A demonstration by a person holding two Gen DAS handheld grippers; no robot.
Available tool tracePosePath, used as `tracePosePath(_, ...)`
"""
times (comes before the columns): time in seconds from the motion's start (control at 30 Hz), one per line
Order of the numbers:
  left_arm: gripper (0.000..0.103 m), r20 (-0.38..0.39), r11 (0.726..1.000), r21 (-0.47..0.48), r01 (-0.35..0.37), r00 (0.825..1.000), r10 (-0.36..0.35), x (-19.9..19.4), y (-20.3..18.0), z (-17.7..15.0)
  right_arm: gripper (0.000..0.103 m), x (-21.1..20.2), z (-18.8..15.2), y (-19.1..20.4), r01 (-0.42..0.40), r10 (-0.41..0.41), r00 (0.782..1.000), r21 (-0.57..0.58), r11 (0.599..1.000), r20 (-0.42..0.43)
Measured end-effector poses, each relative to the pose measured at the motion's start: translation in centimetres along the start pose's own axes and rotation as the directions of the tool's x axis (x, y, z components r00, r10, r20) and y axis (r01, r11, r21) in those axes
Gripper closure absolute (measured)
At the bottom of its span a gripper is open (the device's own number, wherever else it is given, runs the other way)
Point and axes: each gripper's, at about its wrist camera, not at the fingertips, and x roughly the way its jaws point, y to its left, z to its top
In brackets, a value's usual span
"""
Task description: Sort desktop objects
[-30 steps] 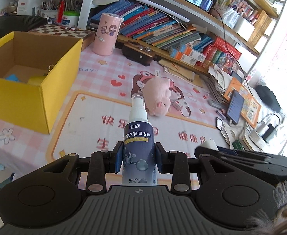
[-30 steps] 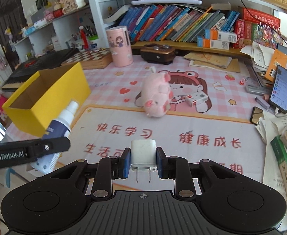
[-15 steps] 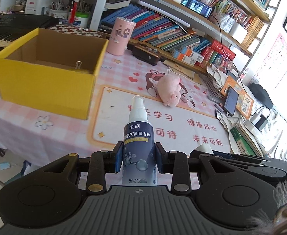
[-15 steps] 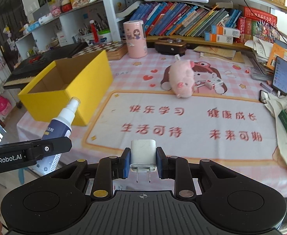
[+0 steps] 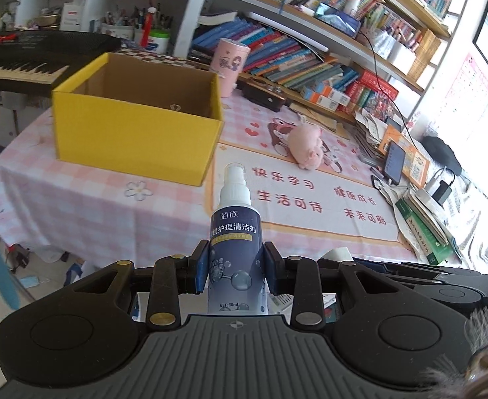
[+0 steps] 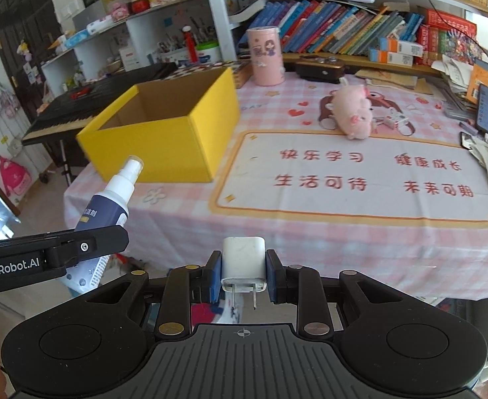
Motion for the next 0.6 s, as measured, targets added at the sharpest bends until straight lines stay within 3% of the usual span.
tracePosePath(0.6,0.072,0.044,0.992,-0.105,-0.074,0.996,0.079,-4.7,5.4,-2.0,0.077,0.3,-1.1,7.2,-0.090,0.089,0.996,-0.131,0.987,-0.015)
